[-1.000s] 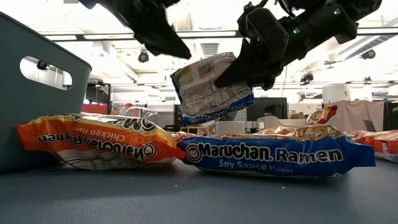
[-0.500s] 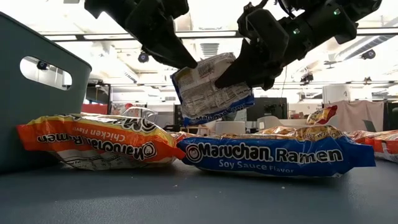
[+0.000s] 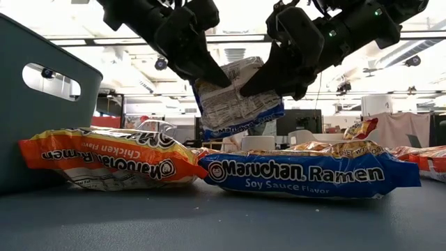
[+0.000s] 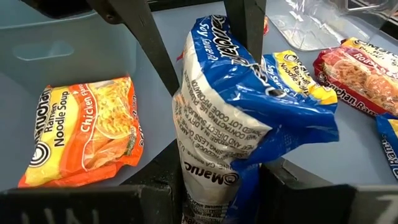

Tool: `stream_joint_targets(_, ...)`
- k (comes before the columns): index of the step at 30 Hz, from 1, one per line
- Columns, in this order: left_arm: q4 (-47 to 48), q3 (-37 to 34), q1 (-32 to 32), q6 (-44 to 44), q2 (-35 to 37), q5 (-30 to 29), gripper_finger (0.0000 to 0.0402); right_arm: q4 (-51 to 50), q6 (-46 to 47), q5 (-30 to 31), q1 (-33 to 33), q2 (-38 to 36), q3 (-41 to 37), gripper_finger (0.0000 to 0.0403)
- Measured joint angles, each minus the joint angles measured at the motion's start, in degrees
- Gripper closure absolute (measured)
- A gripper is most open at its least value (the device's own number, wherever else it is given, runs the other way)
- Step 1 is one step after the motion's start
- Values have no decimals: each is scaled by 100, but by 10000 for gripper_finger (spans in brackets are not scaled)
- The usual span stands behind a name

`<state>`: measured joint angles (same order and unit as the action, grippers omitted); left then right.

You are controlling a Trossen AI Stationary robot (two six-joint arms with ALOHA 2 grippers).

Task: Sort Maruchan noodles
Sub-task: Put the blue noodle pack into the blue bin

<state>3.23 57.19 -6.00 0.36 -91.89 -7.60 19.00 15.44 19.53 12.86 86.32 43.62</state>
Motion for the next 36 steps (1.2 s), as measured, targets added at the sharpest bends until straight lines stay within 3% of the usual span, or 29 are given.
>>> stream_joint_targets(8, 28, -2, -2, 7, -12, 25, 293, -15, -52, -11, 0, 2, 0, 286)
stream_joint_targets(15, 58, 5, -16, -94, -8, -44, 293, 27, 59, 17, -11, -22, 0, 246)
stream_joint_targets(20, 279, 10, -147, -116, 242, -85, 282, -4, 62, -10, -13, -427, 0, 213)
stream_joint_targets(25, 731, 17, -431, -173, 928, -222, 286, -90, -50, -92, -9, -1063, 4, 187)
stream_joint_targets(30, 1284, 17, -882, -480, 1981, -3, 287, -104, -439, 105, -35, -1636, 4, 170)
stream_joint_targets(36, 1515, 20, -1351, -1068, 3153, -79, 287, -109, -709, 263, -54, -1893, 4, 163)
